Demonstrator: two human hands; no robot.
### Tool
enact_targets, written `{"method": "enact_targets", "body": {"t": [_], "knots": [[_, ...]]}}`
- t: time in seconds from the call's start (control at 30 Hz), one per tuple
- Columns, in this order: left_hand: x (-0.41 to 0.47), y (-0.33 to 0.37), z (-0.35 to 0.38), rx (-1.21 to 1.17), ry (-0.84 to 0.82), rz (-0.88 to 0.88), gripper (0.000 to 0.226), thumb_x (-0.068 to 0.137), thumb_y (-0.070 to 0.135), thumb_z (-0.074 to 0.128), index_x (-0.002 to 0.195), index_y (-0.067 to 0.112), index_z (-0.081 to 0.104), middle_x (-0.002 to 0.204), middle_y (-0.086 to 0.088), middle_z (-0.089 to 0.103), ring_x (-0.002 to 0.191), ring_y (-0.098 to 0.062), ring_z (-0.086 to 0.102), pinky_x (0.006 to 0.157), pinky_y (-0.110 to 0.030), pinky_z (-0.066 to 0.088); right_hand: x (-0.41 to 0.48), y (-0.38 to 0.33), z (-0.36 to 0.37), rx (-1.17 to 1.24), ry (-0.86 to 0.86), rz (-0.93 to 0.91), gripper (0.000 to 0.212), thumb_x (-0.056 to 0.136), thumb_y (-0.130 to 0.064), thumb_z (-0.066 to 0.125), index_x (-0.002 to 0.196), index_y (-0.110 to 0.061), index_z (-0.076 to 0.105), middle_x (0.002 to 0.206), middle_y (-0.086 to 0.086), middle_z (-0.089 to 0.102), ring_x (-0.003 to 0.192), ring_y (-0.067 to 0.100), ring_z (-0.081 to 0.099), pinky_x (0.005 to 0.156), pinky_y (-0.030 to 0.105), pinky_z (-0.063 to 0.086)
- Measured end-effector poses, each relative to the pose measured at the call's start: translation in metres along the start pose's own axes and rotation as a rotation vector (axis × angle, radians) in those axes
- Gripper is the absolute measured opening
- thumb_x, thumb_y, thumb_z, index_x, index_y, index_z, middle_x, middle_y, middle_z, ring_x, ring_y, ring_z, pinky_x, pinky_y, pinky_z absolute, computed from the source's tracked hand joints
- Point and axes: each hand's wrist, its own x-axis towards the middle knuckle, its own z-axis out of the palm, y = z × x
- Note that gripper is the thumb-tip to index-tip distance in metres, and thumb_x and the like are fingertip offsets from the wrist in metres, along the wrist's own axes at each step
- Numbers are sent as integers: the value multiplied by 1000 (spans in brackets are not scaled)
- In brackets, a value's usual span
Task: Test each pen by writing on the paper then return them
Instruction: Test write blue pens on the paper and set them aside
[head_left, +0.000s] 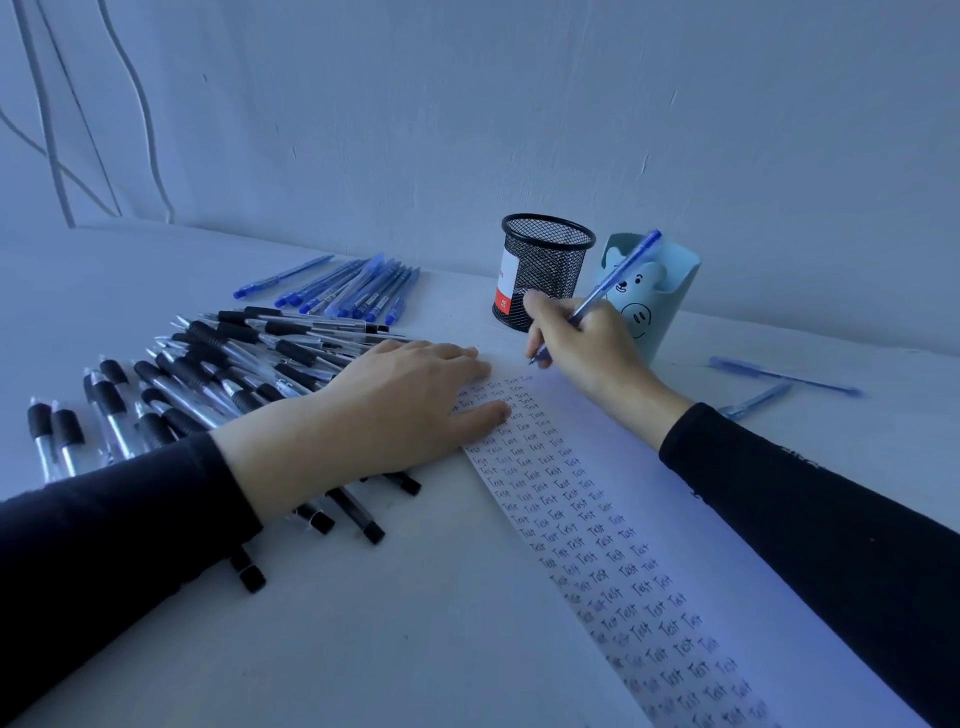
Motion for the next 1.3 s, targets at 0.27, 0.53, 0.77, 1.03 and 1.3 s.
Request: {"method": "enact_targets", "body": {"t": [0.27,0.53,0.77,1.03,1.3], "knots": [[-3,3,-5,4,-23,10,63,95,64,30,149,33,31,158,12,25,142,-10,28,115,-30,18,-6,-32,-41,-41,-1,-156,33,103,-43,40,108,-14,57,43,3,46,41,19,48,53,31,41],[-4,3,-5,23,-37,10,65,94,65,29,149,31,32,158,10,27,142,-11,30,115,-33,20,-57,14,-74,-351,-151,-262,31,99,-12,54,128,-15,65,83,-1,58,70,11,49,67,13,37],[-3,2,-4,21,-42,1,66,93,66,29,149,32,31,158,12,26,142,-10,29,116,-32,18,-81,17,-77,-288,-144,-206,20,99,-14,53,110,-23,68,85,-10,68,63,6,51,61,13,36],[-1,0,-2,15,-36,-3,68,90,71,29,148,34,34,157,14,27,141,-9,31,115,-31,20,-83,17,-75,-310,-151,-305,18,95,-29,54,99,-22,71,82,-7,54,72,18,51,68,33,45],[1,-5,3,-21,5,14,100,64,86,7,146,37,37,155,16,30,139,-8,34,114,-31,22,-83,24,-74,-542,-316,-345,33,98,-29,55,131,-26,63,113,-8,51,103,15,41,94,23,33]]}}
